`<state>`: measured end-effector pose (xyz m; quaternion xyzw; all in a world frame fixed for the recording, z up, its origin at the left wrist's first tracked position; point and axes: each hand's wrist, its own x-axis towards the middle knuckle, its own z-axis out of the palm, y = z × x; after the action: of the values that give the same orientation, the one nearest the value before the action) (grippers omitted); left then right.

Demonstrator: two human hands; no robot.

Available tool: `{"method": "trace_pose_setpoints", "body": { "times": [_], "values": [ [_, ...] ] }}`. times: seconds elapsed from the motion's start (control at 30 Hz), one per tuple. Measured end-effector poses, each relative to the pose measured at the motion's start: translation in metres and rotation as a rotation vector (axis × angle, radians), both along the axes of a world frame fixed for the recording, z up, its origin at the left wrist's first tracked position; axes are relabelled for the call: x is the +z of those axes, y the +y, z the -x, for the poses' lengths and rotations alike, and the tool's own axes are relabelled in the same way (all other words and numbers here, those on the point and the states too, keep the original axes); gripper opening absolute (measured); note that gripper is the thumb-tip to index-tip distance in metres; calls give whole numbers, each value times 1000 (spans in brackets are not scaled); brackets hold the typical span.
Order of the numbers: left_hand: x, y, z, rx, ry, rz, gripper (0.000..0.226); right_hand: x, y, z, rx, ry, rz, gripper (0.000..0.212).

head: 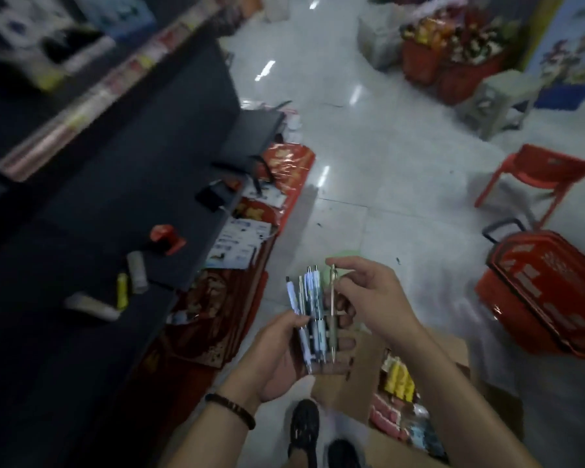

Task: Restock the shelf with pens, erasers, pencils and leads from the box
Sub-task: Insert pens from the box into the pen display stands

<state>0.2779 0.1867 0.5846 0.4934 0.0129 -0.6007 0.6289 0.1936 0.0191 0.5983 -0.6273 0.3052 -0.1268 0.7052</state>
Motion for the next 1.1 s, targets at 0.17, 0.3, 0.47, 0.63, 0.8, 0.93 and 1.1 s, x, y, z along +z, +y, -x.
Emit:
{"method": "trace_pose_setpoints", "body": {
  "times": [0.17,0.3,0.47,0.63,0.8,0.93,1.1],
  "values": [
    [46,99,-10,276,-95,-20,44,40,80,-67,301,-26,141,38],
    [68,184,-8,470,-211,-6,35,66,166,-110,516,-96,212,36],
    [92,295,8,740,-330,-77,30,93,288,-140,769,-183,319,28],
    [119,422,26,936,-430,-119,23,123,426,-151,952,-289,324,27],
    [140,561,39,1051,-492,-84,27,166,566,-156,1032,-398,329,30],
    [155,666,49,1173,-521,-51,30,200,672,-165,1027,-495,303,30],
    [176,745,53,1333,-621,-101,27,231,771,-177,1028,-590,354,26]
  ]
}}
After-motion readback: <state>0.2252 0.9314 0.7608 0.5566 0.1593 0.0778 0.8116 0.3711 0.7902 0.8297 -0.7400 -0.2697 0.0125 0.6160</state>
